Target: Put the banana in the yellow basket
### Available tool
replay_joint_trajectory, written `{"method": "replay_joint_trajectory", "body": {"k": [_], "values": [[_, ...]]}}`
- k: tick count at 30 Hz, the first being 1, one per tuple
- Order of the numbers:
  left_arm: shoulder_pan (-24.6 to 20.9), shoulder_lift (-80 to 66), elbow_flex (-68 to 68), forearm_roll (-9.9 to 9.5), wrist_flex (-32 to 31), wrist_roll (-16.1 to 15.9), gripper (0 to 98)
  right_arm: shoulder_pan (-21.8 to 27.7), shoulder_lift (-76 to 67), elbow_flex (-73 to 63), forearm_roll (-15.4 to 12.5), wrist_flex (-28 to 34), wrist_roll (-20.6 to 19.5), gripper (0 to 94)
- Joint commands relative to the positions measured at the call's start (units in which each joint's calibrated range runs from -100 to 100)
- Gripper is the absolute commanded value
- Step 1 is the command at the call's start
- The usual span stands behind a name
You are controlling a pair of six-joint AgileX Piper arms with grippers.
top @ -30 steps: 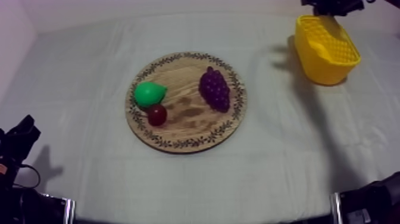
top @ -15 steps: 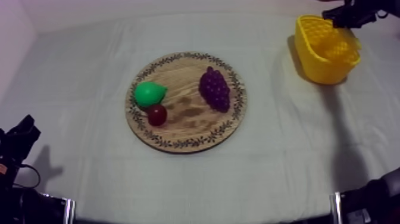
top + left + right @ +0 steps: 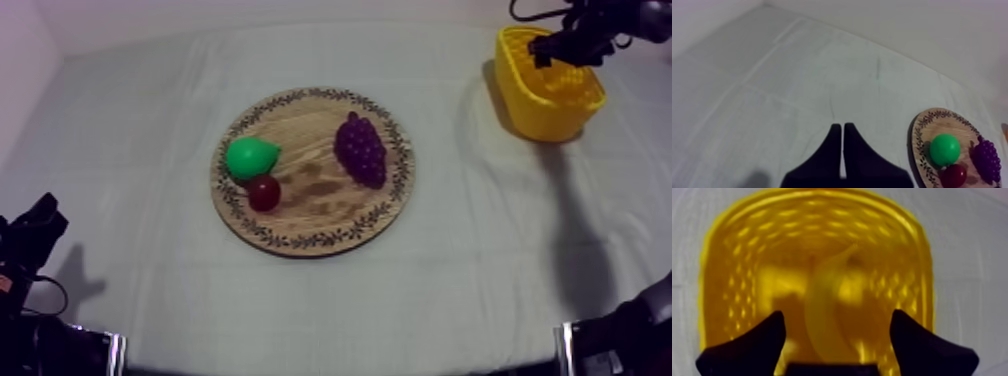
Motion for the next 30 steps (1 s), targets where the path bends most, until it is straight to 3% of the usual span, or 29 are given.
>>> {"method": "replay_joint_trajectory", "body": {"k": [1, 5, 8, 10, 19, 24, 27, 30], "values": [[-0.01, -0.05, -0.01, -0.03, -0.01, -0.01, 0.1, 0.57, -3.60, 1.68, -3.30, -2.10, 3.01, 50.9], [-0.01, -0.05, -0.01, -0.03, -0.01, -0.01, 0.1, 1.88, -14.10, 9.06, -7.72, -7.53, 6.22, 28.6], [-0.01, -0.05, -0.01, -0.03, -0.01, -0.01, 0.1, 2.32, -24.10, 17.79, -8.10, -11.88, 5.73, 15.7], [-0.01, -0.05, -0.01, -0.03, -0.01, -0.01, 0.1, 2.40, -31.23, 24.75, -6.73, -14.36, 4.08, 11.2], [-0.01, -0.05, -0.01, -0.03, -0.01, -0.01, 0.1, 0.37, -64.75, 56.78, 2.62, -16.93, -8.00, 6.1], [-0.01, -0.05, -0.01, -0.03, -0.01, -0.01, 0.1, -0.73, -81.44, 71.88, 5.32, -16.47, -12.01, 5.6], [-0.01, -0.05, -0.01, -0.03, -0.01, -0.01, 0.1, -1.11, -89.68, 78.43, 4.56, -15.72, -12.45, 5.2], [-0.01, -0.05, -0.01, -0.03, -0.01, 0.00, 0.1, -1.25, -96.60, 82.58, -0.76, -14.48, -8.11, 4.2]]}}
